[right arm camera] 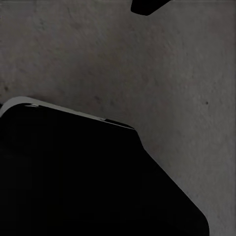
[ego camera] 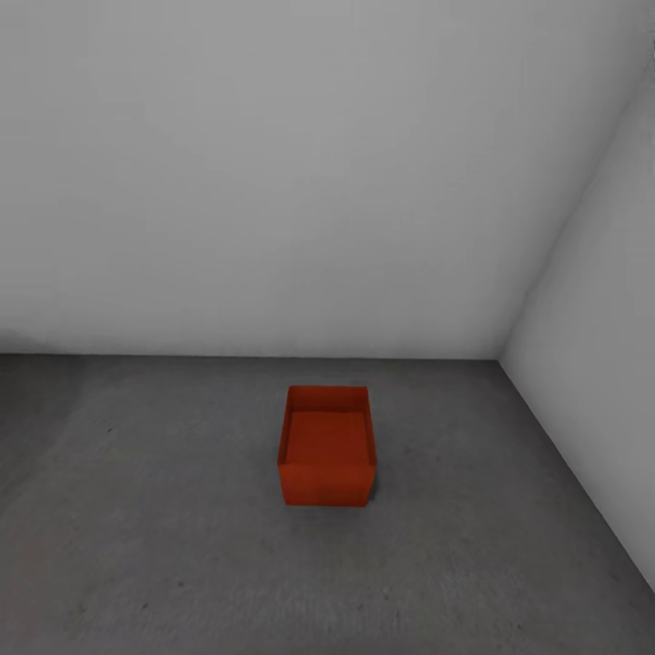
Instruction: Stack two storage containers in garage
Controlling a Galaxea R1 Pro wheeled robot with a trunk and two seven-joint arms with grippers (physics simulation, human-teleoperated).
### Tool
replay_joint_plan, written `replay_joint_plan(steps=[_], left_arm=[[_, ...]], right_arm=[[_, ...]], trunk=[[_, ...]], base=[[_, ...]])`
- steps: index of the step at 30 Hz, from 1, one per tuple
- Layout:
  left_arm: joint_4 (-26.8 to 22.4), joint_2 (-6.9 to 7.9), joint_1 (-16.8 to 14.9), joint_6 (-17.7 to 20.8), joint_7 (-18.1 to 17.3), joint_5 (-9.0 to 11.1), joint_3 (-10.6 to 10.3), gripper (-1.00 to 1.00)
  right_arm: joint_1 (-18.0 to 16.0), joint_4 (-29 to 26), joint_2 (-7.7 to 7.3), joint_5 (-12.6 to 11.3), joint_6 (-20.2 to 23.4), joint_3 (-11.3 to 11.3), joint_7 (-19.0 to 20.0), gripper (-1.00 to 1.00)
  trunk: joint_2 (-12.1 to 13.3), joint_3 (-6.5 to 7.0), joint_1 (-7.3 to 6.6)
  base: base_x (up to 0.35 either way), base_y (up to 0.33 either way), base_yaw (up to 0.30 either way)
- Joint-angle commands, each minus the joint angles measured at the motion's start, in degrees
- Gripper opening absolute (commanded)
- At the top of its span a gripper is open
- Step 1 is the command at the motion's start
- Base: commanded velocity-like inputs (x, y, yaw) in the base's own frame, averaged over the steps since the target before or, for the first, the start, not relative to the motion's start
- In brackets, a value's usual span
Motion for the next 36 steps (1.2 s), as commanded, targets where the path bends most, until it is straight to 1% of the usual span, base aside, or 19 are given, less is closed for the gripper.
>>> replay_joint_plan(steps=[1, 7, 36], left_arm=[[0.06, -0.01, 0.08, -0.69, -0.37, 0.55, -0.49, 1.0], [0.06, -0.02, 0.22, -1.19, -0.68, 0.57, -0.49, 1.0], [0.06, -0.02, 0.23, -1.23, -0.7, 0.65, -0.5, 1.0]], right_arm=[[-0.07, 0.18, 0.0, -0.56, -0.35, 0.49, -0.01, 1.0], [-0.07, 0.18, -0.02, -0.56, -0.35, 0.49, -0.01, 1.0], [-0.07, 0.18, -0.13, -0.56, -0.35, 0.49, -0.01, 1.0]], trunk=[[-0.09, 0.0, 0.03], [-0.09, 0.55, 0.03], [-0.09, 3.24, 0.03]], base=[[0.0, 0.0, 0.0], [0.0, 0.0, 0.0], [0.0, 0.0, 0.0]])
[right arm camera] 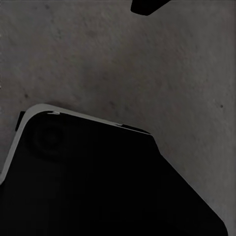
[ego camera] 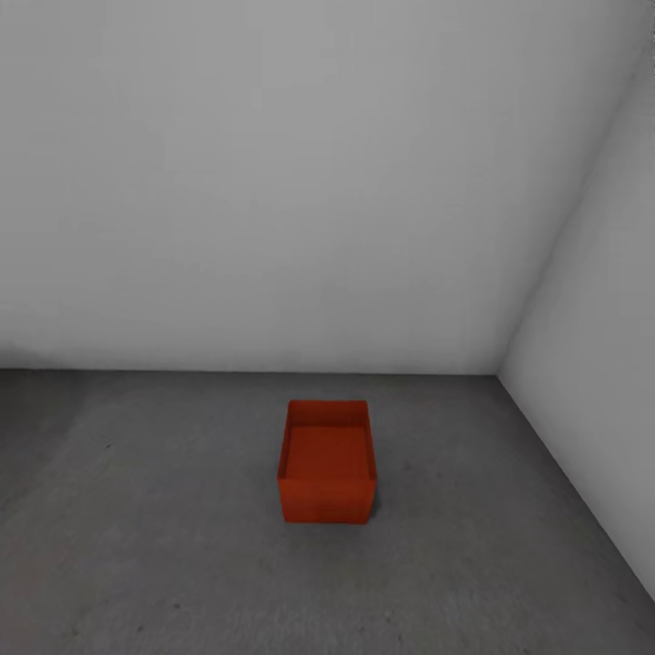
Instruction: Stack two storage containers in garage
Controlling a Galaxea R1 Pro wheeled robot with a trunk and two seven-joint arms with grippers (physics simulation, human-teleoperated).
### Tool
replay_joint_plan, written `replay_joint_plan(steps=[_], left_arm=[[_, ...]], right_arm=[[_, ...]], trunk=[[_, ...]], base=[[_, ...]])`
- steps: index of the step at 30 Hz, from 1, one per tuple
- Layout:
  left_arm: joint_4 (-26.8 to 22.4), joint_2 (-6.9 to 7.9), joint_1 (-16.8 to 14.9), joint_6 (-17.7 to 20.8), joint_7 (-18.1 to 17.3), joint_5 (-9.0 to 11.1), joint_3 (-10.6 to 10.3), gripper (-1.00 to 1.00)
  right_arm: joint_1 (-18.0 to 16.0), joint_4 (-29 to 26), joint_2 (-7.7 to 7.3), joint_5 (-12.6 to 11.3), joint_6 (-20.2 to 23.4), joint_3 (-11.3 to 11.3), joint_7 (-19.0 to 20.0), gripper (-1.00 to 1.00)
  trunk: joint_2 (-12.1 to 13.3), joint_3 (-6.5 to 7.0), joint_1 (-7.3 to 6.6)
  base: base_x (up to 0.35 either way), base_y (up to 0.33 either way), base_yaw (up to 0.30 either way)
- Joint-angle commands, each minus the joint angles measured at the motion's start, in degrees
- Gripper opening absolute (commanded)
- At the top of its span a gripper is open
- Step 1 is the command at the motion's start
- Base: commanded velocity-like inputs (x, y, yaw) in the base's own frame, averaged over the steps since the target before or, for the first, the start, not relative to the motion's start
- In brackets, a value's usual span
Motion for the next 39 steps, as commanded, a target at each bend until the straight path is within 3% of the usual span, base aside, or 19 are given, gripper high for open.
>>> replay_joint_plan(steps=[1, 39], left_arm=[[0.06, 0.0, -0.05, -0.19, -0.11, 0.56, -0.48, 1.0], [0.06, 0.0, -0.05, -0.19, -0.11, 0.56, -0.48, 1.0]], right_arm=[[-0.07, 0.18, 0.03, -0.56, -0.35, 0.49, -0.01, 1.0], [-0.07, 0.18, 0.07, -0.44, 0.29, 0.56, -0.12, 1.0]], trunk=[[-0.1, -0.01, 0.03], [-0.1, 3.25, 0.03]], base=[[0.0, 0.0, 0.0], [0.0, 0.0, 0.0]])
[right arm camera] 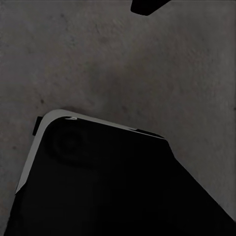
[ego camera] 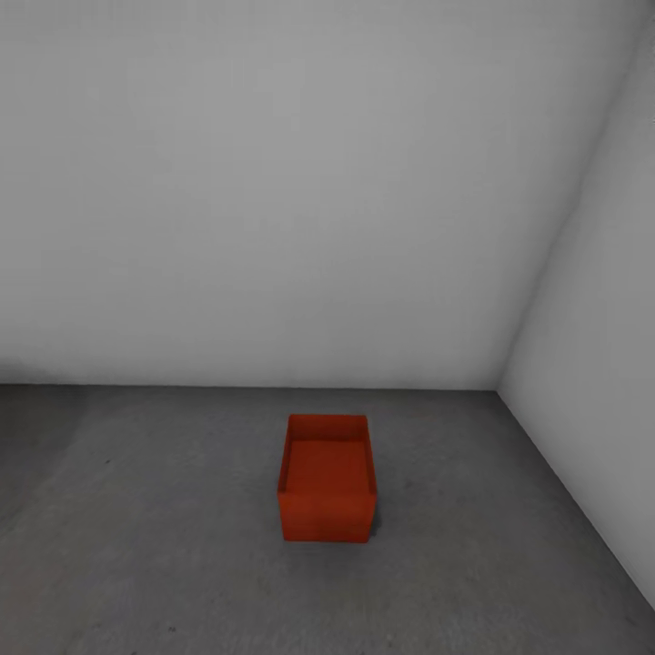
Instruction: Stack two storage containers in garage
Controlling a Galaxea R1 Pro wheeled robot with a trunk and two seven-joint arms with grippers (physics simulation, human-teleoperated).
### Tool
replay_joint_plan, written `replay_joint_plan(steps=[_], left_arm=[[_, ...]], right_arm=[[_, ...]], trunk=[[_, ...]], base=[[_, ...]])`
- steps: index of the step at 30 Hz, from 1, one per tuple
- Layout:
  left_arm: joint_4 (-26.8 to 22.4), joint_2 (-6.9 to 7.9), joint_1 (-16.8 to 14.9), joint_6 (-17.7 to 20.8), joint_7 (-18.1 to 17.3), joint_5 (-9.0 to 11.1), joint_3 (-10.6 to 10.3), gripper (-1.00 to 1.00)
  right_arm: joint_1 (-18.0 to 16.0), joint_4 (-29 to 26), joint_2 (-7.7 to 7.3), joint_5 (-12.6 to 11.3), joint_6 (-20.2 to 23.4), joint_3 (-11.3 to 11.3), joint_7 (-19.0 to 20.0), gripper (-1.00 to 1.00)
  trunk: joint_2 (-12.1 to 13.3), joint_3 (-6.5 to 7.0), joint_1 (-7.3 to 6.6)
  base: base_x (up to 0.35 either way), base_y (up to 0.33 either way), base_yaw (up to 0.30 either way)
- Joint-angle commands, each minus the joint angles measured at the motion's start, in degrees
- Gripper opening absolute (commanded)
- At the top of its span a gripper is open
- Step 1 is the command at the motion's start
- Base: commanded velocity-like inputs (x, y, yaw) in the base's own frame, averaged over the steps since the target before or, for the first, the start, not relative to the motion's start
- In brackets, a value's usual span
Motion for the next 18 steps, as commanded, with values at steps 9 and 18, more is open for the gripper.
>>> replay_joint_plan(steps=[9, 18], left_arm=[[0.06, 0.0, -0.04, -0.19, -0.11, 0.56, -0.48, 1.0], [0.06, 0.0, -0.04, -0.19, -0.11, 0.56, -0.48, 1.0]], right_arm=[[-0.08, 0.18, 0.04, -0.44, -0.2, 0.61, -0.38, 1.0], [-0.08, 0.18, 0.29, -0.08, -0.21, 0.69, -0.44, 1.0]], trunk=[[-0.11, -0.07, 0.03], [-0.11, -0.07, 0.03]], base=[[0.0, 0.0, 0.0], [0.0, 0.0, 0.0]])
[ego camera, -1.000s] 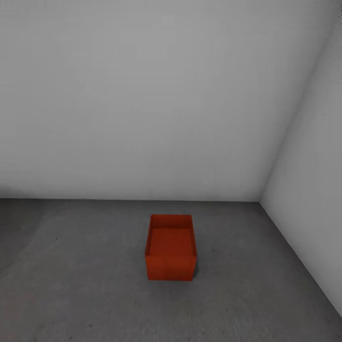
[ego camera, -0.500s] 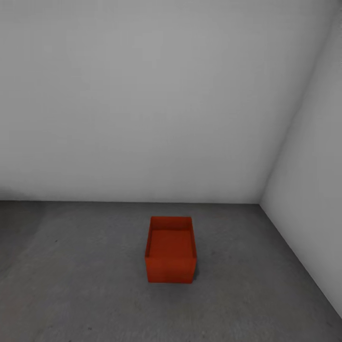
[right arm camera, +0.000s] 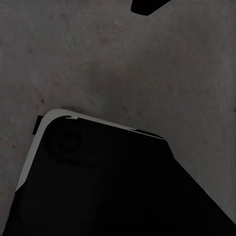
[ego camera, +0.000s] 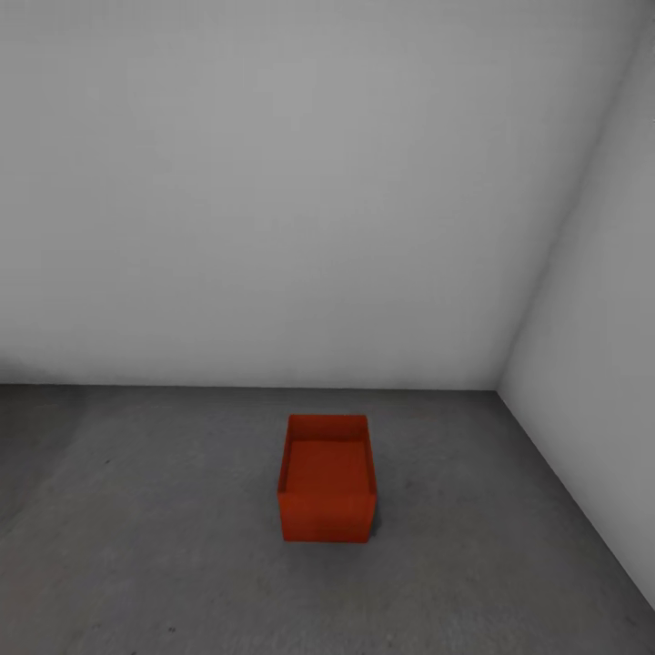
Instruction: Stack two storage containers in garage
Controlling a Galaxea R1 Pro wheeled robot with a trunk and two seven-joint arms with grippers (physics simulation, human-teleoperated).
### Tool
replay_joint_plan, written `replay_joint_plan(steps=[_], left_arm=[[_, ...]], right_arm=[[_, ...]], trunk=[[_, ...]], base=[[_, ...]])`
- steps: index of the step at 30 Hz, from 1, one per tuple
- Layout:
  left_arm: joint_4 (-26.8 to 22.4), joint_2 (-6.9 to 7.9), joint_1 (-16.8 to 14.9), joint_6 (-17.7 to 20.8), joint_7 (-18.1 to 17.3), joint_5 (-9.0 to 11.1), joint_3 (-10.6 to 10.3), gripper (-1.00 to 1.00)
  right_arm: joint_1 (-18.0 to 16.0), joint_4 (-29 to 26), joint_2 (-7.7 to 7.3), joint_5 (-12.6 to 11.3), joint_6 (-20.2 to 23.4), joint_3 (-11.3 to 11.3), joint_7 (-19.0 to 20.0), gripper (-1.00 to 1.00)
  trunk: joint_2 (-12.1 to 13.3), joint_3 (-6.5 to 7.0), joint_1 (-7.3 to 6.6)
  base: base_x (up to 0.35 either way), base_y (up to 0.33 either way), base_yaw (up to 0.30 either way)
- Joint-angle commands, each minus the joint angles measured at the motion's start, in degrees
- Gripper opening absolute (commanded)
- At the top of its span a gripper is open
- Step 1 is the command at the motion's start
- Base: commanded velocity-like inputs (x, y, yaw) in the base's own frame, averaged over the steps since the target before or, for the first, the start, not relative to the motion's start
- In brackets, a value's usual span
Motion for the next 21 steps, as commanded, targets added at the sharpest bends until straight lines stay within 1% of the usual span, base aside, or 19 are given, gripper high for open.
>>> replay_joint_plan(steps=[1, 9, 21], left_arm=[[0.06, 0.0, -0.05, -0.19, -0.11, 0.56, -0.48, 1.0], [0.06, 0.0, -0.05, -0.19, -0.11, 0.56, -0.48, 1.0], [0.06, 0.0, -0.05, -0.19, -0.11, 0.56, -0.48, 1.0]], right_arm=[[-0.08, 0.18, 0.05, -0.57, -0.35, 0.5, -0.04, 1.0], [-0.08, 0.18, 0.08, -0.61, -0.77, 0.5, 0.4, 1.0], [-0.08, 0.18, 0.08, -0.73, -1.04, 0.5, 0.5, 1.0]], trunk=[[-0.11, -0.12, 0.03], [-0.11, 0.02, 0.03], [-0.11, 1.01, 0.03]], base=[[0.0, 0.0, 0.0], [0.0, 0.0, 0.0], [0.0, 0.0, 0.0]])
